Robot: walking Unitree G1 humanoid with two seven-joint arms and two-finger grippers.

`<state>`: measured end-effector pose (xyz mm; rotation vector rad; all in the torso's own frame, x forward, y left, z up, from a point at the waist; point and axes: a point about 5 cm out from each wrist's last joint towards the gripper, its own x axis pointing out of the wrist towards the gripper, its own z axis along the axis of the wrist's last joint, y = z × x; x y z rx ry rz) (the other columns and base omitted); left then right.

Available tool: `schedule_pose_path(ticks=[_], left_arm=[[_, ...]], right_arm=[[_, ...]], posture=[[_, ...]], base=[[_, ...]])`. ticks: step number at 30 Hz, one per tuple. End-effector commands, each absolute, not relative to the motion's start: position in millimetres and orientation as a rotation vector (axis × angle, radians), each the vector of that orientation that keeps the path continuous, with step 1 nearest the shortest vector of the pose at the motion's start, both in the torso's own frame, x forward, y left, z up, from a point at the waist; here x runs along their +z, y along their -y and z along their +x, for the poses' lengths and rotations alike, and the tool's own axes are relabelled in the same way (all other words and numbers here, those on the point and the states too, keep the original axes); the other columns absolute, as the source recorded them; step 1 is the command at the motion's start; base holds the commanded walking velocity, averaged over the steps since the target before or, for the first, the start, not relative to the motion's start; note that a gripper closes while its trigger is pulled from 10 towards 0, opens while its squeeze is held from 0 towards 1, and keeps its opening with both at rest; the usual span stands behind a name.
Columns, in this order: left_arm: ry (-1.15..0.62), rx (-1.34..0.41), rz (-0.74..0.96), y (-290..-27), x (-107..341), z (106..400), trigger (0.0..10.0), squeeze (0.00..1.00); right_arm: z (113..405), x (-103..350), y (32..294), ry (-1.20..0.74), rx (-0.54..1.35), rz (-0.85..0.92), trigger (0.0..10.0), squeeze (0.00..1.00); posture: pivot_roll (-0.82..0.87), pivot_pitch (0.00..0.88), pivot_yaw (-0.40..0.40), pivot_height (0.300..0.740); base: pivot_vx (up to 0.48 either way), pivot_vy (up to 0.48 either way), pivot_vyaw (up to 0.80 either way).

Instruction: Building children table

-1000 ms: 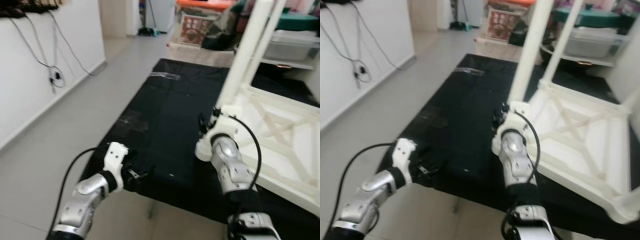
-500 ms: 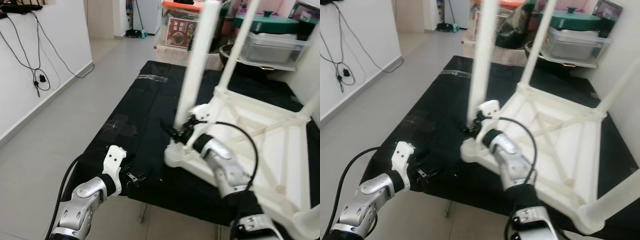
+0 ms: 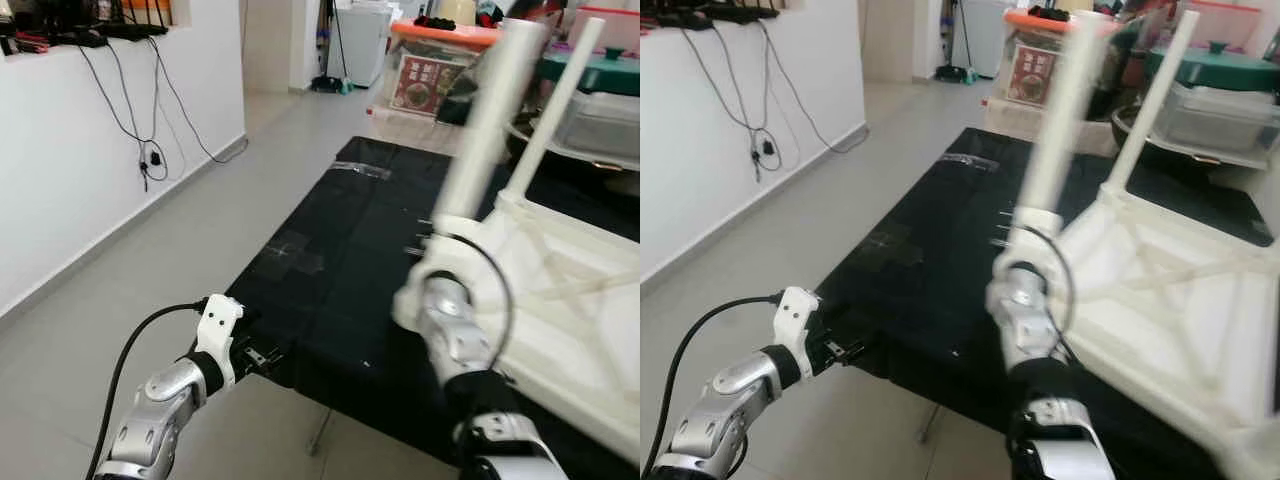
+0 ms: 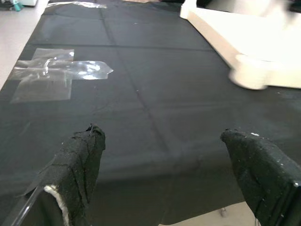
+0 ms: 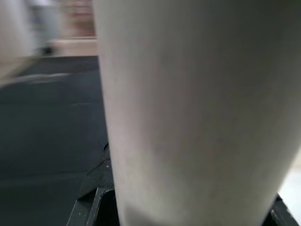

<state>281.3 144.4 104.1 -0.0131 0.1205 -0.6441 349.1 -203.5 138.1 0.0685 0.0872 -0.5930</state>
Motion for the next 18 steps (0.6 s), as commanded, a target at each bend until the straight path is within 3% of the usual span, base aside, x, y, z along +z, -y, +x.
schedule_pose_path(ticks=[1,2,3,6,7,8,9,11,12,14,15,17,18], left_arm=[[-0.123,-0.655,0.002,-140.5,103.5,281.6,10.0,0.0],[-0.123,-0.65,0.005,-141.9,103.7,282.2,10.0,0.0],[-0.123,-0.645,0.008,-143.1,104.2,283.0,10.0,0.0],[-0.121,-0.641,0.008,-143.8,105.0,283.5,10.0,0.0],[-0.119,-0.641,0.006,-142.9,105.1,283.9,10.0,0.0],[-0.119,-0.642,0.005,-142.2,105.0,284.1,10.0,0.0],[-0.118,-0.645,0.005,-140.6,104.9,284.2,10.0,0.0],[-0.118,-0.649,0.005,-139.0,104.8,284.3,10.0,0.0],[-0.116,-0.652,0.003,-138.6,105.7,284.1,10.0,0.0],[-0.114,-0.653,0.002,-138.5,106.4,283.8,10.0,0.0],[-0.115,-0.648,0.003,-141.8,106.4,283.6,10.0,0.0],[-0.117,-0.643,0.007,-144.0,105.9,283.5,10.0,0.0],[-0.118,-0.64,0.009,-145.9,105.9,283.3,10.0,0.0]], right_arm=[[333.7,101.8,210.9,-0.294,-0.672,0.019,0.0,0.0],[331.8,102.3,209.7,-0.294,-0.685,-0.003,0.0,0.0],[333.0,104.0,204.2,-0.296,-0.662,-0.015,4.9,0.0],[335.8,105.4,197.7,-0.302,-0.646,-0.016,4.9,0.0],[341.5,111.9,186.9,-0.257,-0.548,0.068,10.0,0.0],[345.0,117.2,179.7,-0.221,-0.479,0.128,10.0,0.0],[349.9,125.7,171.4,-0.179,-0.389,0.164,10.0,0.87],[353.9,133.7,164.4,-0.146,-0.309,0.178,10.0,0.87],[358.5,142.5,162.2,-0.115,-0.244,0.167,10.0,1.0],[360.9,148.4,161.1,-0.095,-0.207,0.16,10.0,1.0],[369.7,164.4,163.8,-0.043,-0.142,0.155,10.0,0.79],[374.0,171.7,167.2,-0.026,-0.129,0.16,10.0,0.79],[378.2,183.7,170.2,0.015,-0.089,0.162,10.0,0.0]], posture=[[0.09,0.0,-0.107,0.74],[0.08,0.0,-0.106,0.74],[0.08,0.0,-0.104,0.74],[0.08,0.0,-0.105,0.74],[0.08,0.0,-0.102,0.74],[0.08,0.0,-0.102,0.74],[0.08,0.0,-0.101,0.74],[0.08,0.0,-0.101,0.74],[0.09,0.0,-0.103,0.74],[0.09,0.0,-0.103,0.74],[0.09,0.0,-0.105,0.74],[0.09,0.0,-0.105,0.74],[0.09,0.0,-0.105,0.74]], base=[[0.0,0.0,0.0],[0.0,0.0,0.0],[0.0,0.0,0.0],[0.0,0.0,0.0],[0.0,0.0,0.0],[0.0,0.0,0.0],[0.0,0.0,0.0],[0.0,0.0,0.0],[0.0,0.0,0.0],[0.0,0.0,0.0],[0.0,0.0,0.0],[0.0,0.0,0.0],[0.0,0.0,0.0]])
